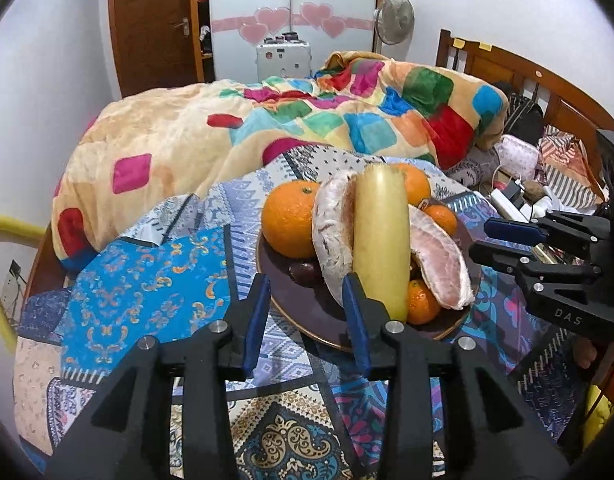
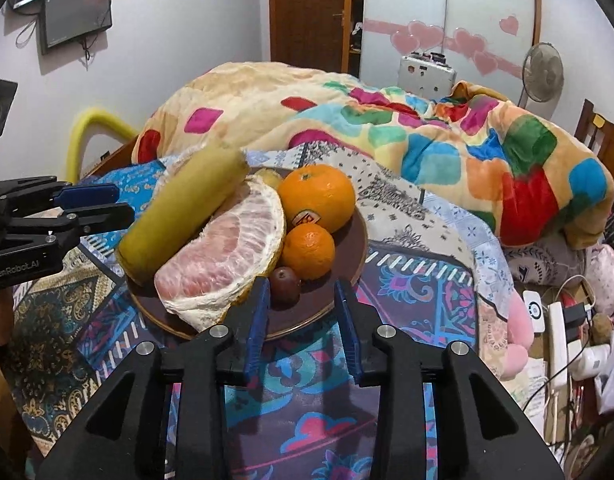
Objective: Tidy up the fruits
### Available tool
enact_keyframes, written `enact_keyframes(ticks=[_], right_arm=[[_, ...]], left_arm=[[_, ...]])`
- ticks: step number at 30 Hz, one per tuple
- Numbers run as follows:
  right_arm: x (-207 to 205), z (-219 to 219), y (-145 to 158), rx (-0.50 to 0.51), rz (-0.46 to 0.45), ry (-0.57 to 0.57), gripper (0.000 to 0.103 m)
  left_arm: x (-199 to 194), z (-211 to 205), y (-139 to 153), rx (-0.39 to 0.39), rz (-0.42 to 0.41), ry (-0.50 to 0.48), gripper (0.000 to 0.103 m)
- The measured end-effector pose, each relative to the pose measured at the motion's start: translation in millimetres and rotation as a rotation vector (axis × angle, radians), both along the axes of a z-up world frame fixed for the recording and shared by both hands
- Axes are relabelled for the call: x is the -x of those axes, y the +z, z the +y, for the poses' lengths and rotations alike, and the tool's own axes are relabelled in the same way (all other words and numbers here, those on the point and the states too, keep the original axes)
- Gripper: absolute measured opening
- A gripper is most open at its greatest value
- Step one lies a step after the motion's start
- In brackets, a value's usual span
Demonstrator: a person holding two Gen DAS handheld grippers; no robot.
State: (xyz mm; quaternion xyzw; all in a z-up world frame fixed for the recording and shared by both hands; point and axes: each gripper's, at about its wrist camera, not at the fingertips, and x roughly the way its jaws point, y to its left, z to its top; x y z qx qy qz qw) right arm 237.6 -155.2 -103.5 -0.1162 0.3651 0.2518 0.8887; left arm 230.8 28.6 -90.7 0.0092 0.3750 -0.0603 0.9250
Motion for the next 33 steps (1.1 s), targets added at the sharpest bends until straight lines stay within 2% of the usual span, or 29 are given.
enact_keyframes(ticks=[6, 11, 13, 15, 19, 23, 24, 25, 27, 33], right_arm=[[25, -9, 34, -0.041, -0.072, -0.015, 0.03], [68, -23, 80, -0.113, -0.177, -0.018, 0.03], [88, -29, 99, -0.152, -0.226, -0.021, 0.031], [106, -34, 114, -0.193, -0.268, -0.025, 0.031], [144, -44, 141, -0.27, -0.346, -0.03, 0.032], [174, -49, 156, -0.326, -0.396, -0.031, 0.04], [179, -49, 158, -0.333, -0.409, -0.034, 0.041], [186, -50, 159, -0.339, -0.424, -0.039, 0.045], [197, -51, 162, -0.349, -0.448, -0.044, 0.053], [221, -54, 165, -0.358, -0.508, -0.067, 0.082]], left_arm=[[33, 0, 37, 0.023, -0.079, 0.021, 0.037], [83, -7, 80, 0.038, -0.198, 0.037, 0.037], [102, -11, 94, 0.048, -0.239, 0.039, 0.039], [127, -15, 109, 0.06, -0.296, 0.045, 0.046], [173, -29, 132, 0.039, -0.399, 0.053, 0.048], [212, -38, 146, 0.037, -0.479, 0.064, 0.059], [220, -40, 149, 0.034, -0.496, 0.069, 0.066], [226, -41, 151, 0.033, -0.51, 0.073, 0.07], [240, -42, 154, 0.041, -0.539, 0.079, 0.086], [269, -44, 160, 0.032, -0.604, 0.119, 0.103]])
